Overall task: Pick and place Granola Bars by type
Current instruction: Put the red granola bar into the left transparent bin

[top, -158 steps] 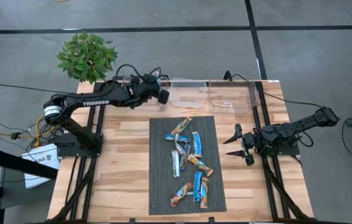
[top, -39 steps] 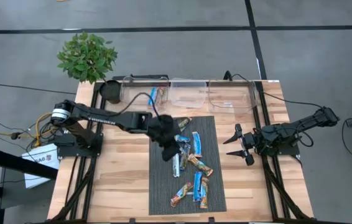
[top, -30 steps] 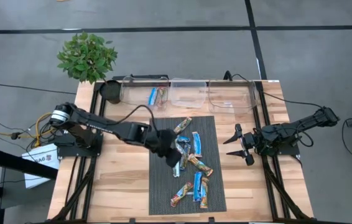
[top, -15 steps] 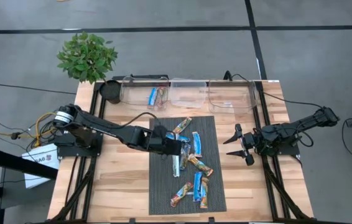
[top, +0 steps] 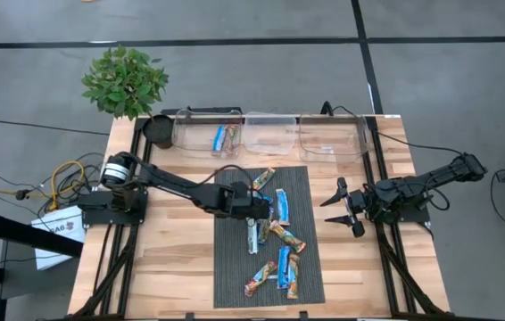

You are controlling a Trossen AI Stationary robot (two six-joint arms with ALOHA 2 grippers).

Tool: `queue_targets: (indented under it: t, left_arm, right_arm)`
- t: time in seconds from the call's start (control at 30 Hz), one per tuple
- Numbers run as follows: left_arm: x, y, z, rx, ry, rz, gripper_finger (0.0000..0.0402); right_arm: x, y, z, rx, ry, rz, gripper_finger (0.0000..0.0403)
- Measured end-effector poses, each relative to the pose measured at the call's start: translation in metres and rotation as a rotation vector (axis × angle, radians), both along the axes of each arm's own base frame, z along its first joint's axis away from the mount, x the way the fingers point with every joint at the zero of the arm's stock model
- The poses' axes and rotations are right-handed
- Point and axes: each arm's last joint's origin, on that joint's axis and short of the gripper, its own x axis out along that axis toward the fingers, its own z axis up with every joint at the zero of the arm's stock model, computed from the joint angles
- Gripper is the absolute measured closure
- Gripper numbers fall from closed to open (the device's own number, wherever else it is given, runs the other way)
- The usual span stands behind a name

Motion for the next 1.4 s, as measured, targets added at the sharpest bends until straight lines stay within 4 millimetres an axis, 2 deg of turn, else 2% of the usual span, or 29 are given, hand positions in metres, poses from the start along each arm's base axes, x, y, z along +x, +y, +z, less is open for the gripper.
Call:
queue_targets:
  t: [0.13,0.5,0.63,0.83,1.13,1.4]
  left_arm:
    - [0.001,0.001,0.0,0.047,0.0,-0.008,0.026]
    - [0.0,0.007,0.0,0.089,0.01,-0.002,0.0178]
    - [0.001,0.01,0.0,0.103,0.017,-0.014,0.0165]
    - [0.0,0.012,0.0,0.112,0.024,-0.019,0.0169]
    - [0.012,0.009,-0.025,0.068,0.04,-0.071,0.0184]
    - [0.016,0.013,-0.028,0.062,0.056,-0.118,0.0202]
  right_arm:
    - [0.0,0.0,0.0,0.0,0.0,0.0,0.0182]
    - [0.0,0.0,0.0,0.0,0.0,0.0,0.0182]
    - [0.0,0.0,0.0,0.0,0.0,0.0,0.0182]
    - [0.0,0.0,0.0,0.0,0.0,0.0,0.0182]
    - [0.0,0.0,0.0,-0.001,0.002,0.0,0.0182]
    - [0.0,0.0,-0.001,-0.002,0.007,0.0,0.0182]
